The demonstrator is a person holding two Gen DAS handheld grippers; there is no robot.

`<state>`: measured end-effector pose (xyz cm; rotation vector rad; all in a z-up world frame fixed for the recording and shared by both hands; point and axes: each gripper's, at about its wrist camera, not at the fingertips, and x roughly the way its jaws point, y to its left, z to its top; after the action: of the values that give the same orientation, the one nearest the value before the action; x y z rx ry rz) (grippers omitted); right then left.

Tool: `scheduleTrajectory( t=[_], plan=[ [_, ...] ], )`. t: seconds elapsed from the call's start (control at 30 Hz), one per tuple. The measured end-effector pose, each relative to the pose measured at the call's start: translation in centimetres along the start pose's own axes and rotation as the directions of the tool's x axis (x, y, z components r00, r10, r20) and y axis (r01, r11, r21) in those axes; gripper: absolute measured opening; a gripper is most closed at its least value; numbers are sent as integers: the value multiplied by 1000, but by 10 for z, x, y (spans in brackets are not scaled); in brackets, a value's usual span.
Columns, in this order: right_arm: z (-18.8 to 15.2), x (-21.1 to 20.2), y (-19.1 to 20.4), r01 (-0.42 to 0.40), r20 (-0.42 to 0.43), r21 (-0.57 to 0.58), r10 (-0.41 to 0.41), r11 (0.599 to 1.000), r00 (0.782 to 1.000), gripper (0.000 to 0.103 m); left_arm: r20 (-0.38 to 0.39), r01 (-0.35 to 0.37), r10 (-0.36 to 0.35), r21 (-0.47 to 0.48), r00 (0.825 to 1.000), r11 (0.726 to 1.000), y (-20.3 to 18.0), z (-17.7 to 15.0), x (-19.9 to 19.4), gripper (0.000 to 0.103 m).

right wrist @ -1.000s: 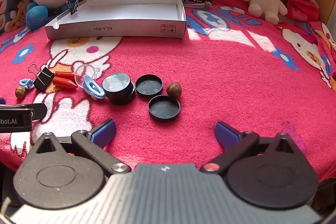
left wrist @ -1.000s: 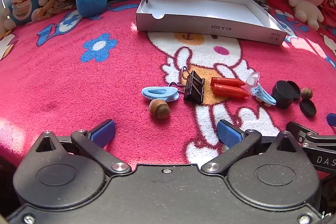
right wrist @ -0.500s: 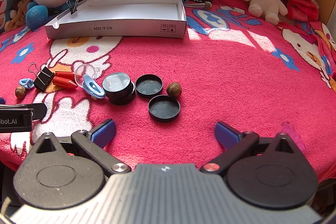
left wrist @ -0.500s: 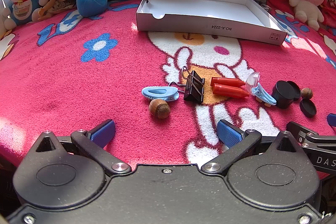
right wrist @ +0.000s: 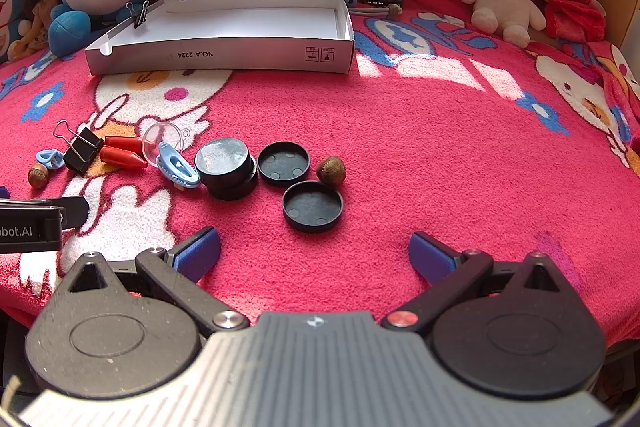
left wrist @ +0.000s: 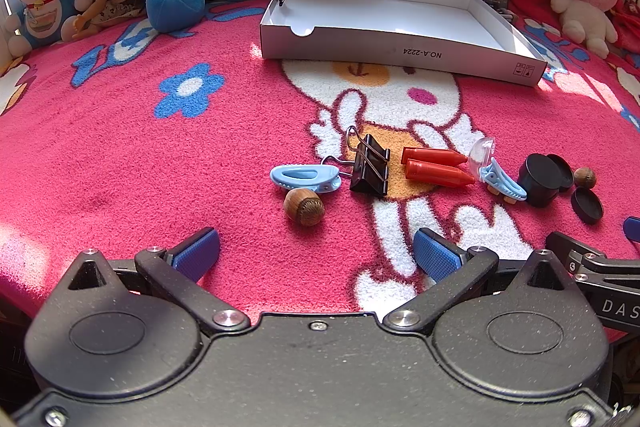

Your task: Organize rigid objects

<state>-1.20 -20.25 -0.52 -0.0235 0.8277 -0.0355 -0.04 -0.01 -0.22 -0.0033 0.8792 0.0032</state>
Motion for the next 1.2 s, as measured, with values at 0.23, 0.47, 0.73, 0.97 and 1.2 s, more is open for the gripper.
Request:
scheduleTrajectory(
  t=[0.23, 0.47, 0.73, 0.97, 1.2],
  plan=[
    [0, 0, 1, 1, 1, -1, -1, 1000, 1000, 103, 0, 0, 0, 0, 1000, 1000, 0, 0, 0, 103],
    [-1, -1, 1, 2, 3, -1, -2, 1000, 1000, 103, 1, 0, 0, 0, 1000, 1000, 0, 0, 0, 103],
    [-1, -1, 1, 3, 3, -1, -3, 1000, 1000, 103, 1, 0, 0, 0, 1000, 1000, 0, 0, 0, 103],
    [-1, -1, 2, 3, 4, -2, -3, 1000, 1000, 103, 11, 0, 0, 5, 1000, 1000, 1, 2, 0, 103],
    [-1, -1, 0, 0, 7, 3, 0, 1000, 1000, 103, 6, 12, -12, 18, 1000, 1000, 4, 4, -3, 103]
  ],
)
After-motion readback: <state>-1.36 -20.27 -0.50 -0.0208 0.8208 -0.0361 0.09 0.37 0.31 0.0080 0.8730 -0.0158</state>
